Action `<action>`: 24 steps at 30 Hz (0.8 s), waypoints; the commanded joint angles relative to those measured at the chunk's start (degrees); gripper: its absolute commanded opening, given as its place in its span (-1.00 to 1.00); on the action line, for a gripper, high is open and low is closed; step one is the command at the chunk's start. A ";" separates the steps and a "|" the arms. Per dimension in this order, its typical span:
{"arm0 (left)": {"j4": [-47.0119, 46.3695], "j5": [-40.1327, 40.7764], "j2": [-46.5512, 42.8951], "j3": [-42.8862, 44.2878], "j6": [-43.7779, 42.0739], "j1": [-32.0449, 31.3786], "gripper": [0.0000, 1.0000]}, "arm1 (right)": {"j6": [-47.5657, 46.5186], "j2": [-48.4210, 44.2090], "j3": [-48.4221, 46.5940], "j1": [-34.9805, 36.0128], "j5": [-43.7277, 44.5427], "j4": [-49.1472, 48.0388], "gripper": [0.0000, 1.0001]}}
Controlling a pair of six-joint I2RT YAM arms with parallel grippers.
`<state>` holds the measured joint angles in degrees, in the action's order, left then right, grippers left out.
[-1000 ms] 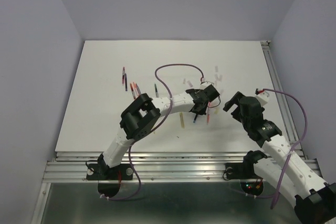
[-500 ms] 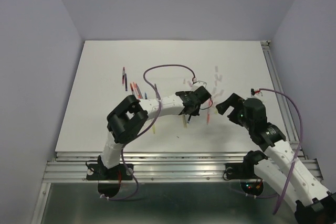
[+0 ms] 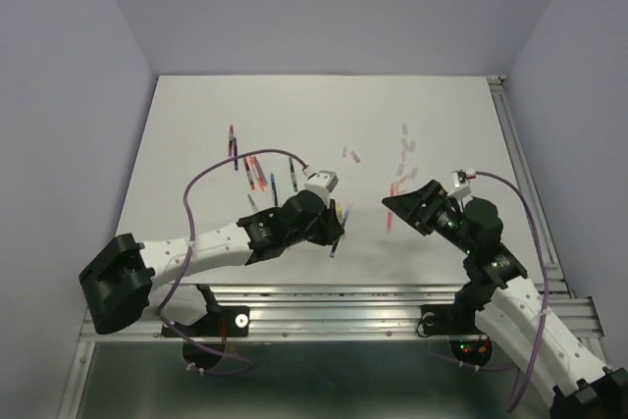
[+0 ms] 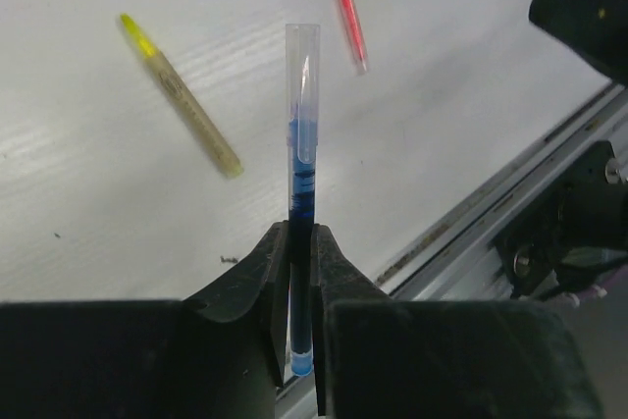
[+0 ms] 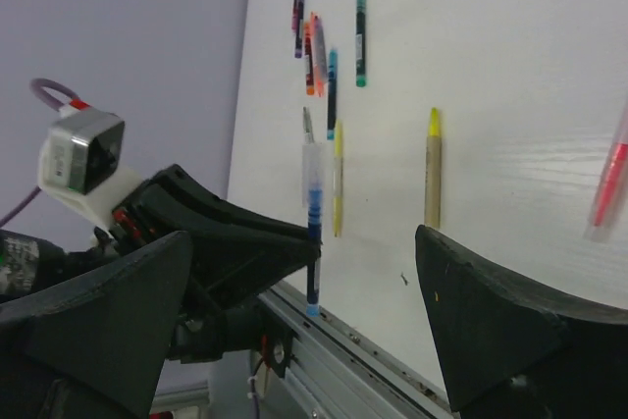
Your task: Open the pen caps
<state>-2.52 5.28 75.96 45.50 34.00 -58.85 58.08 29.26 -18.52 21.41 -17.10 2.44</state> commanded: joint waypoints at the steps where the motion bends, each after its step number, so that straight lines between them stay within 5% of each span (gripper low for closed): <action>1: -8.72 -5.01 -8.89 -8.81 4.40 -2.05 -1.00 | 2.47 2.64 1.65 1.35 -5.13 -10.08 1.00; 9: -11.36 -5.01 -19.53 -16.49 7.48 -3.11 -1.00 | 0.81 15.72 -2.65 18.65 9.17 -16.67 0.98; 20: -10.40 -4.31 -19.28 -16.58 8.36 -3.20 -1.00 | 1.24 26.37 -4.59 24.12 13.50 -27.66 0.82; 24: -10.22 -4.49 -18.92 -16.49 8.54 -3.20 -1.00 | 0.37 30.41 -6.87 25.26 14.99 -28.63 0.56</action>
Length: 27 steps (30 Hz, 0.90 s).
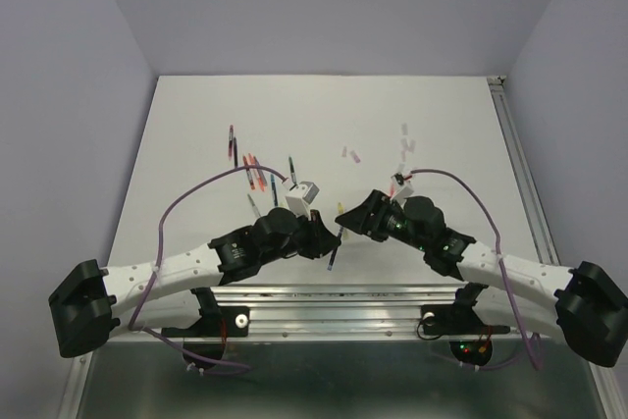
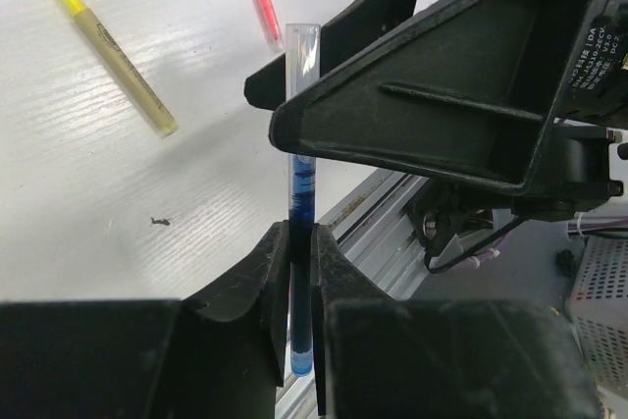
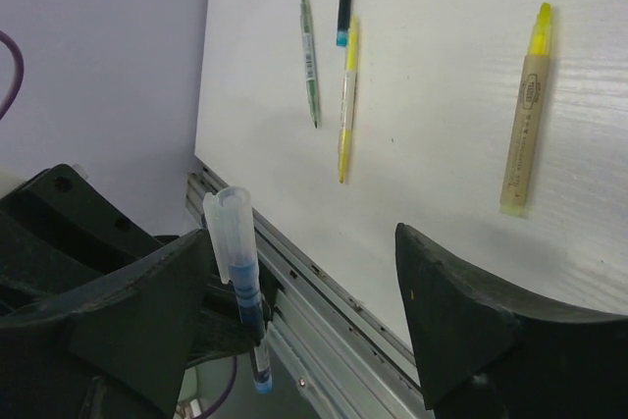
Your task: Open the pen caps
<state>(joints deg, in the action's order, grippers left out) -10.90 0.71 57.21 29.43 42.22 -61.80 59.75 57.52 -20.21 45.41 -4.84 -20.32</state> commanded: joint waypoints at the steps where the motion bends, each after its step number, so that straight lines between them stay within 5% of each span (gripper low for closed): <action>1: -1.76 0.08 -0.17 -0.51 0.41 -0.34 -1.00 | -1.47 2.68 -5.54 1.26 2.91 -5.79 0.53; 5: -1.32 0.34 -0.17 -0.69 0.85 -0.25 -1.00 | -2.26 4.09 -7.13 1.53 3.61 -5.61 0.49; 10: -1.23 0.34 -0.08 -0.95 1.46 -0.34 -1.00 | -2.27 5.15 -7.57 1.70 4.49 -5.96 -0.14; 17: -0.88 0.78 0.44 -0.43 1.73 -0.34 -1.00 | -2.70 5.59 -6.86 1.79 4.49 -6.67 -0.77; 20: -0.36 0.26 1.32 -0.69 2.78 -0.25 -1.00 | -2.62 5.94 -9.22 1.70 11.92 -2.04 -0.98; 27: 0.61 -4.40 2.82 -3.23 5.50 -1.48 -1.00 | -4.28 10.41 -17.93 -3.20 25.14 13.98 -0.99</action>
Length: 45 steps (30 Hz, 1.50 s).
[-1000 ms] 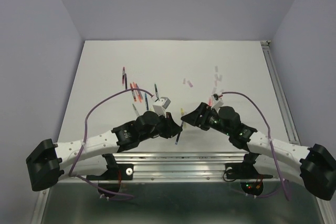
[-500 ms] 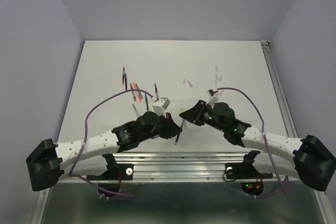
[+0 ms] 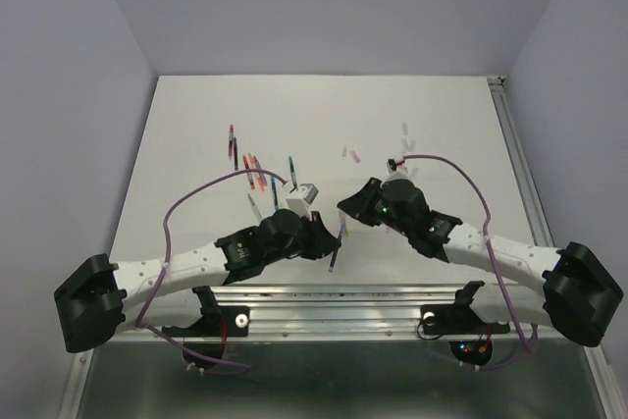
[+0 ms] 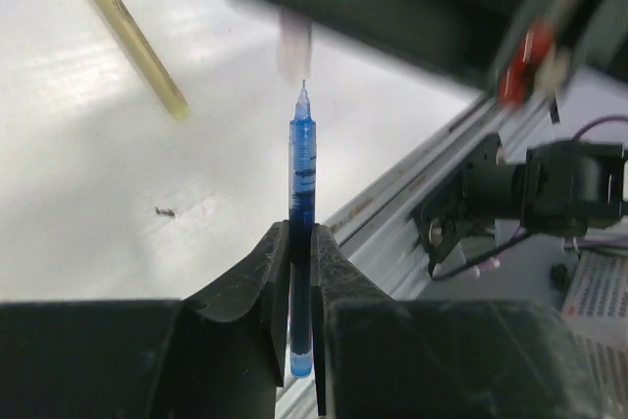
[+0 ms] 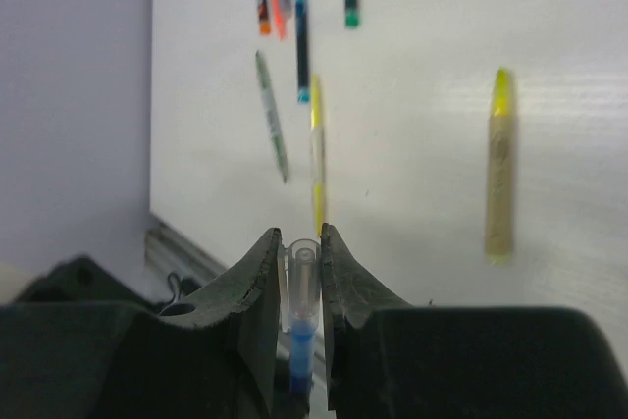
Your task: Open the pen caps
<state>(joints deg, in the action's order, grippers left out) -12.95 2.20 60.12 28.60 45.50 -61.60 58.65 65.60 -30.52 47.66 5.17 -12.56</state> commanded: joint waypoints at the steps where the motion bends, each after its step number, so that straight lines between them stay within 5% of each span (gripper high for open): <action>1: 2.67 -6.50 -0.26 -2.67 2.75 -1.85 -1.00 | -3.63 3.03 -8.23 -7.73 12.70 6.32 -0.99; 5: 3.28 -6.42 -0.27 -3.64 4.25 -3.52 -1.00 | -6.34 6.90 -9.55 -19.16 5.82 4.73 -0.99; 16: 22.43 13.35 8.34 8.74 6.27 0.25 -1.00 | -13.47 9.63 -10.35 -25.42 13.62 14.14 -0.99; 29: 24.81 15.64 24.95 19.46 -0.40 12.29 -1.00 | -17.70 15.87 -8.76 -32.54 14.26 15.64 -0.91; 37: 27.71 17.23 32.69 25.27 -0.23 13.18 -0.67 | -16.99 17.45 -8.24 -33.68 13.29 15.46 -0.58; 45: 29.56 18.72 31.29 26.95 0.03 13.18 -0.27 | -16.73 15.79 -8.24 -33.68 12.23 16.77 -0.33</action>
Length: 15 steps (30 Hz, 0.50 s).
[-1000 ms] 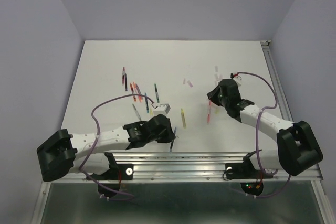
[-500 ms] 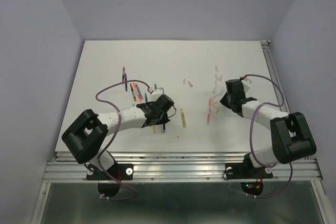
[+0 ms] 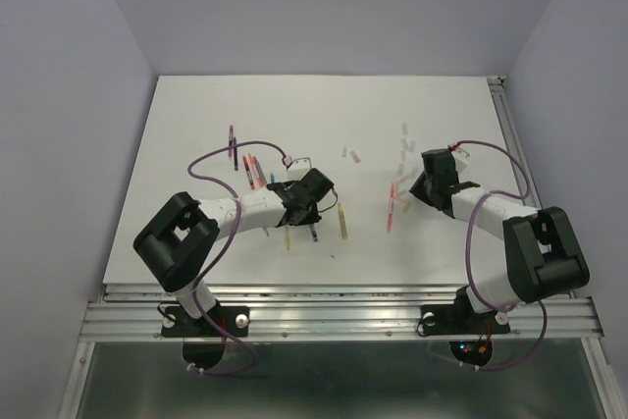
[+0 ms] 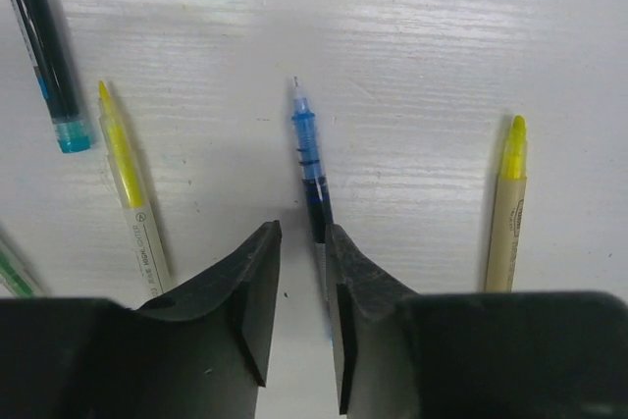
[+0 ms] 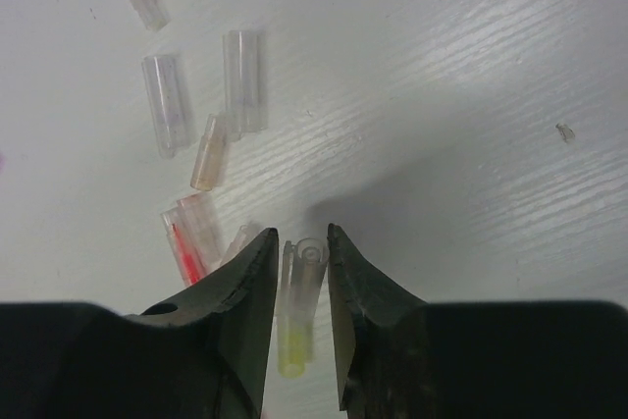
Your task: Open the pen caps
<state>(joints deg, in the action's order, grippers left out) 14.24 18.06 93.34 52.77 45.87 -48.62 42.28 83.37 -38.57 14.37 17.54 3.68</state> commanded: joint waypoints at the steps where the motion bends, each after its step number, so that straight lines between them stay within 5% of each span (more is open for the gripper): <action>1: 2.55 2.85 -2.02 3.21 -0.51 0.19 -0.20 | -0.36 -2.33 -0.11 -0.40 -0.40 0.80 -0.27; 5: 3.69 2.77 -2.37 4.61 -0.78 0.19 -0.04 | -0.18 -3.74 -0.28 -0.40 -1.28 2.12 -0.14; 9: 3.17 1.19 -3.77 6.28 -3.14 -0.07 0.01 | -0.09 -6.64 0.24 -0.48 -1.02 3.87 0.25; 15: -4.11 -4.78 -5.63 8.84 -12.09 -5.25 0.74 | 0.69 -15.42 2.35 -0.48 0.30 9.49 1.00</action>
<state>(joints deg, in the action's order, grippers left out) 15.53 16.45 91.26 58.26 40.69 -50.72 42.30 72.99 -38.24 14.24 16.14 9.45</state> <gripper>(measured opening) 0.787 0.945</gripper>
